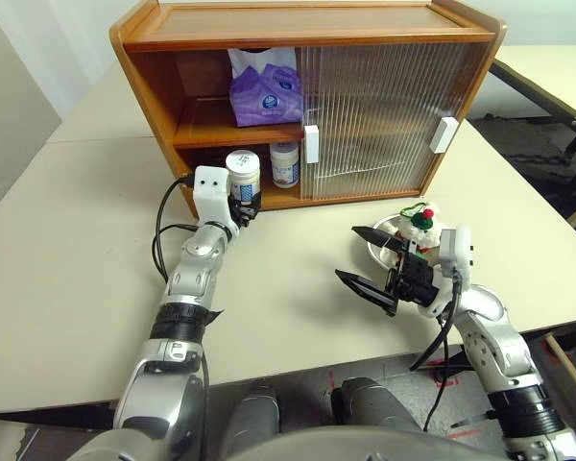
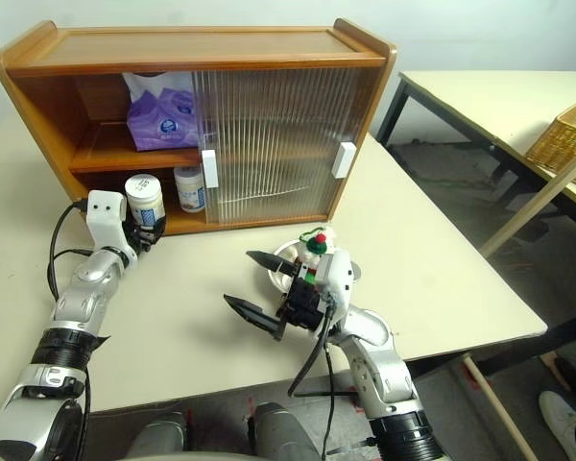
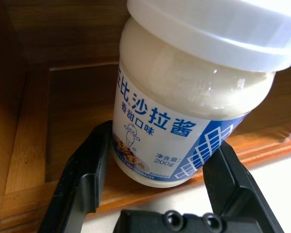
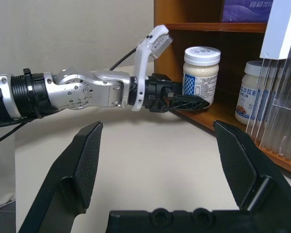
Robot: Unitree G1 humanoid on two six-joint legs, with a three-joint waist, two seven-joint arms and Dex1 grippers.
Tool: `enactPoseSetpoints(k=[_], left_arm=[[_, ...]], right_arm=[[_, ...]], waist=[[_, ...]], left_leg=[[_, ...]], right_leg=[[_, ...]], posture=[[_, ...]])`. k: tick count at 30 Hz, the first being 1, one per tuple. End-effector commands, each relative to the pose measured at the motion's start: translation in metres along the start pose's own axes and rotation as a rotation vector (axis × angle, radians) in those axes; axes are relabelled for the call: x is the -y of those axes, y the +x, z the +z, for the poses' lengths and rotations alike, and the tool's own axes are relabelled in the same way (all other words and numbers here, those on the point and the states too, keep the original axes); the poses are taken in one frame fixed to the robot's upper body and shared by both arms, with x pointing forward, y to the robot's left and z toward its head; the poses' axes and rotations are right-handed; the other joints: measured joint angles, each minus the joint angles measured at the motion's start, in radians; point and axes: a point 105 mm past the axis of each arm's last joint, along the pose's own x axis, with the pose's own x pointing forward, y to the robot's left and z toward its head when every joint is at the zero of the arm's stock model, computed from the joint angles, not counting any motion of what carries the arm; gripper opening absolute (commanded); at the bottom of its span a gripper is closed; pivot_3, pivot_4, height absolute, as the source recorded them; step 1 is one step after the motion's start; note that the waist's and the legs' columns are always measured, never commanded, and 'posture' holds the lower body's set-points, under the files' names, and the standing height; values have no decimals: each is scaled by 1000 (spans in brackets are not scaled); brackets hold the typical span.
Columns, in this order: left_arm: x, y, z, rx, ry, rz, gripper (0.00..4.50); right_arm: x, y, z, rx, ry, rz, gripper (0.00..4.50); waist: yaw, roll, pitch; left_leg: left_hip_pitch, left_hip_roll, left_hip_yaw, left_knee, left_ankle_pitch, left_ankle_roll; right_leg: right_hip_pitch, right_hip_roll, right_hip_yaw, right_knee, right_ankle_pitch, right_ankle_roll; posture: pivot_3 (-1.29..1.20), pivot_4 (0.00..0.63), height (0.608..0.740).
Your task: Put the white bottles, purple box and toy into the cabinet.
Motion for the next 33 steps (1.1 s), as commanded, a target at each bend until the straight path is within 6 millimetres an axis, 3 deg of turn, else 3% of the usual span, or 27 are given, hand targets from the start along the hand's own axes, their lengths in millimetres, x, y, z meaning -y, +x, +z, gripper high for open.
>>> enactPoseSetpoints(k=[1,14,33], left_arm=[[-1,8,11,36,-5,29,3131],[-13,28,14,23,-55,115,3131],[-7,43,8,-29,-101,117,3131]], right_arm=[[1,0,0,-9,-9,5,4500],[2,-2,3,-10,-19,9,4500],[2,-4,7,-8,-24,6,4500]], waist=[[0,0,0],[-2,0,0],[-3,-4,4]], left_leg=[[0,0,0,1,0,0],[2,-2,0,2,2,2],[7,-4,0,2,5,6]], right_leg=[[0,0,0,0,0,1],[3,0,1,0,0,6],[8,-1,1,0,-2,17]], posture=[[-111,17,740],[-116,19,740],[-121,25,740]])
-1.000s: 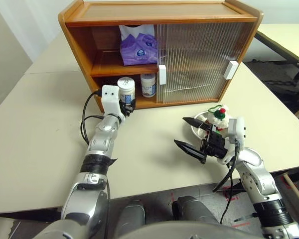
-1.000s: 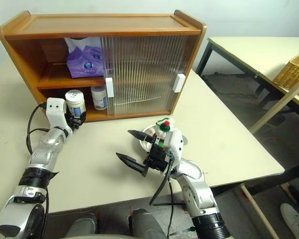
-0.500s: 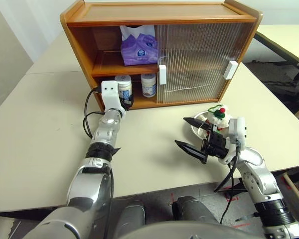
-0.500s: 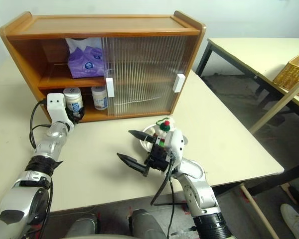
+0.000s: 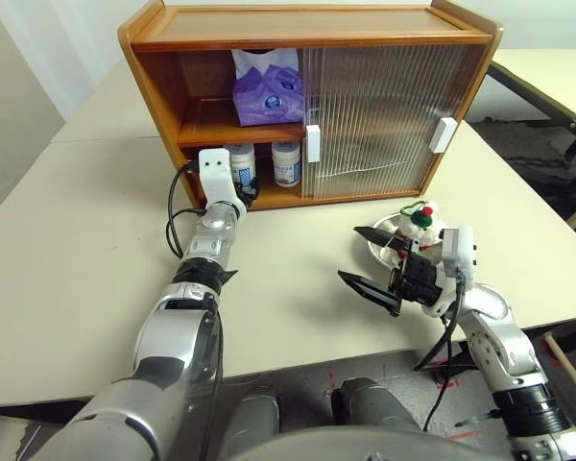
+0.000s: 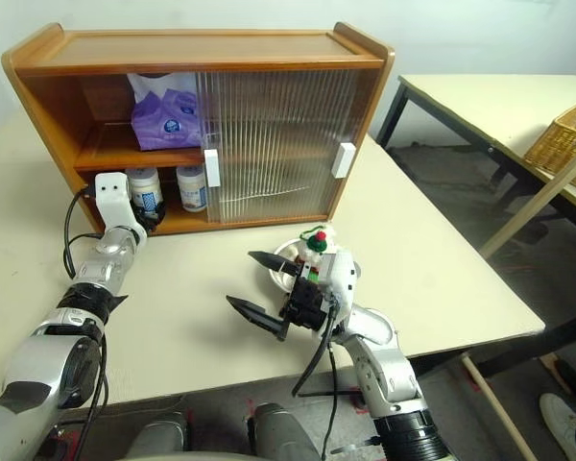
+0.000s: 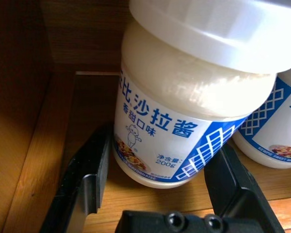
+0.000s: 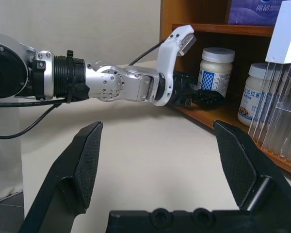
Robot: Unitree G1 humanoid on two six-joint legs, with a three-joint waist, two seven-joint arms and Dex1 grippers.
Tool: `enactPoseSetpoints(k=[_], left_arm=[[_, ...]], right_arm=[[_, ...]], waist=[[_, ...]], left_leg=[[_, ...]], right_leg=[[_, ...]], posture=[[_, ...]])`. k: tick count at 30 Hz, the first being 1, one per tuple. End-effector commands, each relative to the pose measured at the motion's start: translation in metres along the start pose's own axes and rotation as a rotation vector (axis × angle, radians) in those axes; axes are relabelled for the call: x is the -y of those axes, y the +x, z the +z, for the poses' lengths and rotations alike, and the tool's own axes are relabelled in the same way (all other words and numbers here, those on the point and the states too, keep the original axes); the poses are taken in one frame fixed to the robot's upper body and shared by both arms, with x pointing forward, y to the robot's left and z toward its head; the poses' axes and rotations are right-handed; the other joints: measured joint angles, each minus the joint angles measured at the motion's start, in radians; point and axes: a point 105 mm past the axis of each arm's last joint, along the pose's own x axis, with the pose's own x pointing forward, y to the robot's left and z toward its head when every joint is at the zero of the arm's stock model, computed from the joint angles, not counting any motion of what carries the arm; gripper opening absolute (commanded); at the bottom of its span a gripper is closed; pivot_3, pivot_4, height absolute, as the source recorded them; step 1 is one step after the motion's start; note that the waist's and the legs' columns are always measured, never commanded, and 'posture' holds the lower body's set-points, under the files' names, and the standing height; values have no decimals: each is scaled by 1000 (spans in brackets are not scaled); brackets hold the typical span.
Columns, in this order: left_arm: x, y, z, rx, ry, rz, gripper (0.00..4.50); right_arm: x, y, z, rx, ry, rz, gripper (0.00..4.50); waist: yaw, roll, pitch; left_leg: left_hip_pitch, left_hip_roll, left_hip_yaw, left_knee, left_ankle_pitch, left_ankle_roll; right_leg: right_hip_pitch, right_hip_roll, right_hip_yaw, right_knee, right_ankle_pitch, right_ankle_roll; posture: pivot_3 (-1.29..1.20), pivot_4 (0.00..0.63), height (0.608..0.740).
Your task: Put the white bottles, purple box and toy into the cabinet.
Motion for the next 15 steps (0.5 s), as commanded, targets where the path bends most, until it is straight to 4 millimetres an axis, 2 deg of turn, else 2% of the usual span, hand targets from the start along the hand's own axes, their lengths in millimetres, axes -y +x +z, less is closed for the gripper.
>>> enactPoseSetpoints(k=[1,4,15], left_arm=[[4,2,6,18,-15,-3,3481],[5,2,5,16,-19,-6,4478],[8,0,5,27,-24,-8,4478]], right_arm=[[1,-1,5,5,-10,-3,4500],[1,0,6,7,-9,0,4500],[0,4,8,14,-1,7,4500]], waist=[[0,-1,2],[0,-3,3],[1,-3,3]], left_leg=[[2,0,0,0,0,0],[3,-1,0,0,0,0],[3,-2,0,0,0,0]], right_leg=[[2,0,0,0,0,0],[3,0,0,0,0,0],[3,-1,0,0,-1,0]], posture=[[-121,25,740],[-118,25,740],[-107,24,740]])
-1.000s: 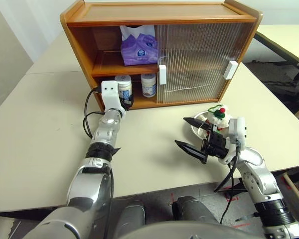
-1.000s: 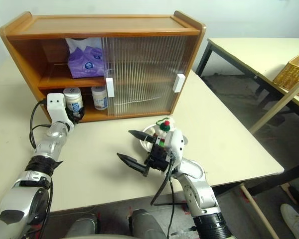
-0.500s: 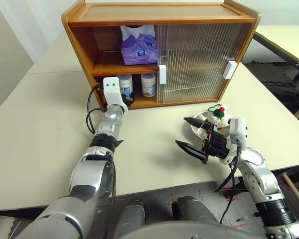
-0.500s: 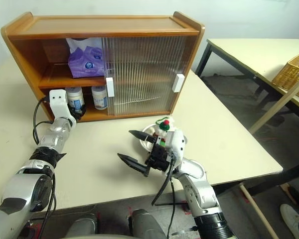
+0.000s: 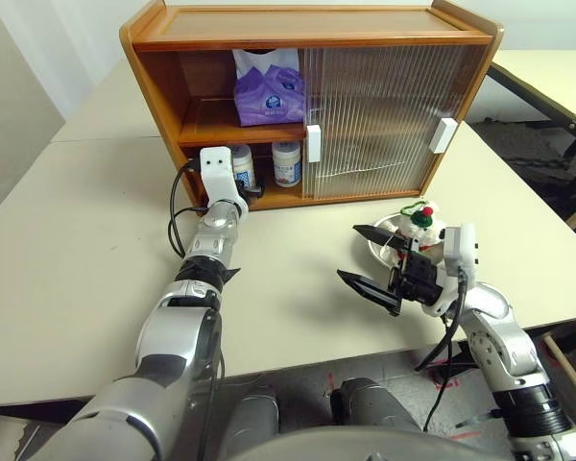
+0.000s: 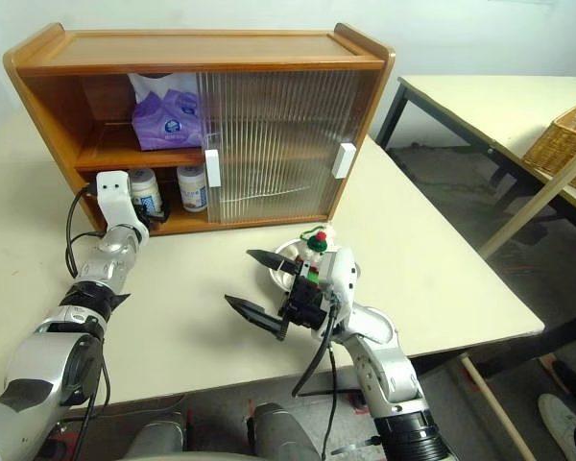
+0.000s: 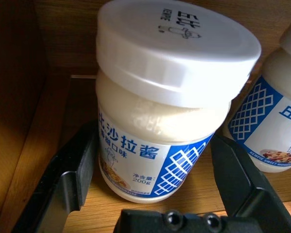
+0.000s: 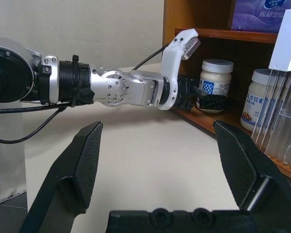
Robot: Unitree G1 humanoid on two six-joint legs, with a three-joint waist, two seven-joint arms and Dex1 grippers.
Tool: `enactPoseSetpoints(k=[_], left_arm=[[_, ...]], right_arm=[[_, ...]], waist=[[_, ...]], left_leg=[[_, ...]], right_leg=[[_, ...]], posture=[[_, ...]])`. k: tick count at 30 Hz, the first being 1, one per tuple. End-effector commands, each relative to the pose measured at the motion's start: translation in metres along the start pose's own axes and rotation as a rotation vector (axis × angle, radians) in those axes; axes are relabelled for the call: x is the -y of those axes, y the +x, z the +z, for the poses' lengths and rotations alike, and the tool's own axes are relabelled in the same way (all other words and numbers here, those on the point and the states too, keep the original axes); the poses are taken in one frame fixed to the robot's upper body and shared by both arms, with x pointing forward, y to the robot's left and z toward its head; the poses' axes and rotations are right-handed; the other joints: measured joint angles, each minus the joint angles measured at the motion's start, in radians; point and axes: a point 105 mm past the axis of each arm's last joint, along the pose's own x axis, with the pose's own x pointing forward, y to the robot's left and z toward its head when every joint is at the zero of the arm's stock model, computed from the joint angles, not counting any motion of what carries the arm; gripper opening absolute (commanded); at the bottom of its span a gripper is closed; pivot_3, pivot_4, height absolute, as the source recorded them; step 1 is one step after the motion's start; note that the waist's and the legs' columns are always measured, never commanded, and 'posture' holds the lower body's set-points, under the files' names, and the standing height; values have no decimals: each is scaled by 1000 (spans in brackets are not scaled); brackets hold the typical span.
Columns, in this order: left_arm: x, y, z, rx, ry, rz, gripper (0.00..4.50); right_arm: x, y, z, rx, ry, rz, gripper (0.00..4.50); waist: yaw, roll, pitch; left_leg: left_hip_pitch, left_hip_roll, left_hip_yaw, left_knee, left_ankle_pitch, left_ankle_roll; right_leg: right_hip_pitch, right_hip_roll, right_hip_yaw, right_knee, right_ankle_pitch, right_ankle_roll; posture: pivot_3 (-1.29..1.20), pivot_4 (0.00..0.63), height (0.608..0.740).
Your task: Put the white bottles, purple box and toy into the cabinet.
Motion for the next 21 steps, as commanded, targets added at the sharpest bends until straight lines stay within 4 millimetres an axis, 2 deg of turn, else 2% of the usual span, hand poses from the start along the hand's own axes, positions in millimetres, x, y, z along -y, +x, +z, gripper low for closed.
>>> enactPoseSetpoints(k=[1,5,15,21], left_arm=[[4,-2,0,9,-14,-3,4478],[8,-9,-4,20,-13,-12,4478],[4,-49,-14,13,35,-63,4478],[5,-68,-1,70,72,-122,4478]], right_arm=[[1,2,4,7,-6,3,4500],[2,2,4,10,-2,3,4500],[2,2,1,17,39,-21,4500],[-3,-5,-2,-21,66,-114,4500]], waist=[[0,0,0],[0,0,0],[3,-1,1],[12,-1,1]], left_leg=[[0,0,0,0,0,0],[0,-1,0,0,0,0],[0,-2,0,-1,-1,-1],[0,-2,-2,-1,-2,-3]], right_leg=[[0,0,0,0,0,0],[0,0,0,0,-1,0],[0,0,0,0,-3,0],[-1,0,0,0,-4,-2]], posture=[[-106,24,740],[-103,23,740],[-82,31,740],[-82,28,740]])
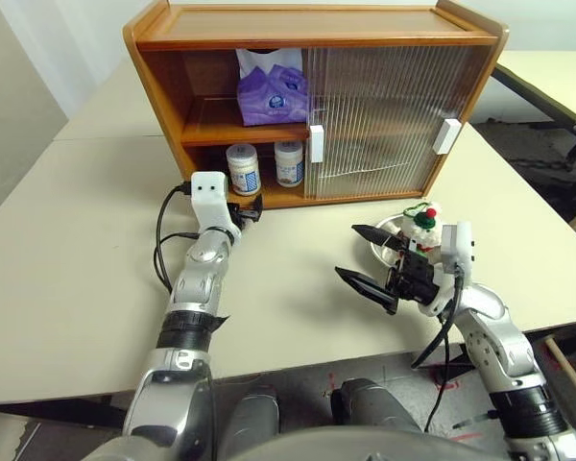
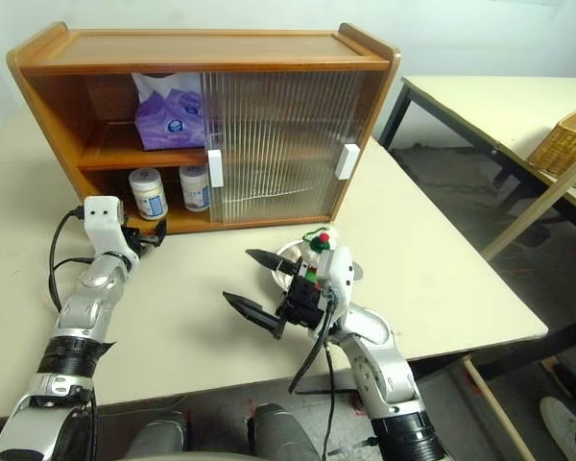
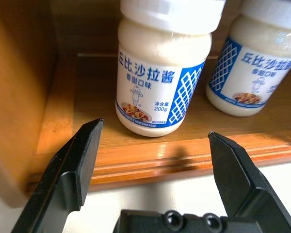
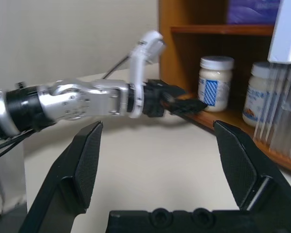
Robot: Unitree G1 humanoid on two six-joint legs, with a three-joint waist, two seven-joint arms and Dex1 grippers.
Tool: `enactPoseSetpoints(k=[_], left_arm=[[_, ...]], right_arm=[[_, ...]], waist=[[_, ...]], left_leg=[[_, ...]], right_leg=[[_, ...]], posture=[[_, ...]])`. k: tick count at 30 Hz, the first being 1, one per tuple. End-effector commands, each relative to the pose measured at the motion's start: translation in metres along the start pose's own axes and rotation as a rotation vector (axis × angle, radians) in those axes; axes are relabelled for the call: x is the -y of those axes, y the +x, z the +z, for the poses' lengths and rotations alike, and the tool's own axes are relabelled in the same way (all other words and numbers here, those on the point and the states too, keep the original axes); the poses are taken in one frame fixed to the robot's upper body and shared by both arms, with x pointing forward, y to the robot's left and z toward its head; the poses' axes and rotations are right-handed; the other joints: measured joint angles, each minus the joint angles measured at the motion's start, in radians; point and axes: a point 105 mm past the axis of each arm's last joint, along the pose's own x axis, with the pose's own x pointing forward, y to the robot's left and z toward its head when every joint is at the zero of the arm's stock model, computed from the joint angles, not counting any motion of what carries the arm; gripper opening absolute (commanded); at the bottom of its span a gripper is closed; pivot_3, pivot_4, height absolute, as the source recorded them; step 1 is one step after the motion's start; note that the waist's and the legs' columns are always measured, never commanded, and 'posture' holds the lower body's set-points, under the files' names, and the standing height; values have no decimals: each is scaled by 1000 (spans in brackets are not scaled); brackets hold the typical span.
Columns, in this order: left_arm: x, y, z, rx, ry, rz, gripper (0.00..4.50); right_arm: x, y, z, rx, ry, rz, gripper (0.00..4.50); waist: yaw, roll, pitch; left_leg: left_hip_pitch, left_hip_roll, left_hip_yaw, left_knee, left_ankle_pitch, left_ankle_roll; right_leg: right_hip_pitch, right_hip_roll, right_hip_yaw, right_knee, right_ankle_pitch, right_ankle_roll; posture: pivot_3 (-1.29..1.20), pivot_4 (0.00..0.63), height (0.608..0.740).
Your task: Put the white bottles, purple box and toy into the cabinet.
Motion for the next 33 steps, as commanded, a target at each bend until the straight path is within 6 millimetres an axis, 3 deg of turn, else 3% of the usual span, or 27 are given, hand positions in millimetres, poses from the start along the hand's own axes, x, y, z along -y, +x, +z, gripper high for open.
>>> enactPoseSetpoints(k=[1,3,6,13,17,25,28,33], left_arm=[[7,-9,11,41,53,-57,4478],[10,-12,14,54,87,-82,4478],[14,-23,30,143,88,-132,4478],[21,-41,30,103,70,-213,4478],[43,-50,42,157,81,-372,4478],[78,-55,66,216,100,-533,4478],[97,-55,78,250,113,-596,4478],[109,-55,85,275,107,-634,2832]], right_arm=[[2,-5,4,-30,-30,-61,4500],[2,-6,6,-31,-49,-69,4500],[0,-9,25,84,-57,-9,4500],[26,-29,7,73,6,-149,4500],[26,-45,-14,-14,16,-143,4500],[13,-52,-15,-4,-18,-91,4500],[12,-58,-5,68,-57,-103,4500],[10,-62,0,106,-79,-113,2770]], waist=[[1,0,0],[2,0,0],[2,0,0],[3,0,-1],[5,0,-1],[0,1,-1],[0,1,-1],[-7,1,-1]], left_leg=[[0,0,0,0,-1,-1],[0,0,0,0,-1,-2],[-1,1,0,0,-2,-2],[-1,1,0,-1,-3,-3],[-2,2,-1,-1,-4,-4],[-5,3,0,-1,-5,-4],[-5,3,0,0,-5,-4],[-3,3,1,1,-5,-3]], right_leg=[[-1,0,0,0,0,0],[-1,0,0,0,0,-1],[-2,-1,0,0,-1,-1],[-4,-1,0,0,0,-5],[-5,-1,0,1,1,-9],[-7,-1,0,1,3,-14],[-7,-1,0,1,3,-14],[-5,-1,0,0,3,-12]], posture=[[-82,28,740],[-82,25,740],[-82,20,740],[-90,18,740],[-99,17,740],[-120,20,740],[-127,23,740],[-132,22,740]])
